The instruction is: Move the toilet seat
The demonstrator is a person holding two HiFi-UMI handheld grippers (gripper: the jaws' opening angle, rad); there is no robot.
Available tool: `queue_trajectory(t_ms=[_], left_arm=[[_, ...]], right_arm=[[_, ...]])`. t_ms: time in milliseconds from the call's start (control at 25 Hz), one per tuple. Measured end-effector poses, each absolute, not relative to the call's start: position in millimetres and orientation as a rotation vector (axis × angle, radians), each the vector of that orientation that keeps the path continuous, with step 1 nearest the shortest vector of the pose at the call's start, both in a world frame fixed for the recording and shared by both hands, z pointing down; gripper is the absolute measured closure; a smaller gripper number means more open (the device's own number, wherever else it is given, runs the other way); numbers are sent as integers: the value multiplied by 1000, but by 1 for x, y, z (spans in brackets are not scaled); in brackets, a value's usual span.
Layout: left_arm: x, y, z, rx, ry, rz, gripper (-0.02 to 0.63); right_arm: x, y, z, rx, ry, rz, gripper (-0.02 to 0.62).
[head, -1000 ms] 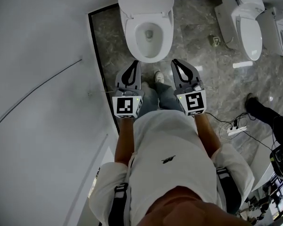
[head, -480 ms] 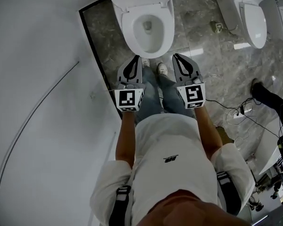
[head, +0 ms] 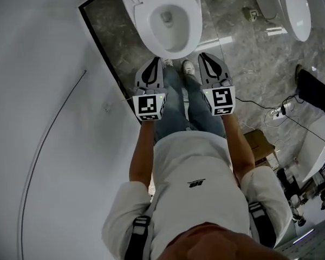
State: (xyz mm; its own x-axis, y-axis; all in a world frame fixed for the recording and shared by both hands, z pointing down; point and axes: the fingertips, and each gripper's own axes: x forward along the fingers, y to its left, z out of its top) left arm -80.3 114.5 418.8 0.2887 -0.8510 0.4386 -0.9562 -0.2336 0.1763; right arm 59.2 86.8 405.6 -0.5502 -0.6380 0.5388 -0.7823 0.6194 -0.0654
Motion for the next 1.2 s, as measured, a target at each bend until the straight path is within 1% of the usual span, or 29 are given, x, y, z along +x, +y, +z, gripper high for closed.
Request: queue_trajectory(t_ms=[640, 1200], left_arm=[[-63, 100, 516, 2130, -1422, 487, 575], [-68, 104, 598, 2042, -1351, 544, 575]], right_arm=[[75, 88, 514, 1084, -2189, 566, 561], [90, 90, 600, 1116, -2080, 667, 561]])
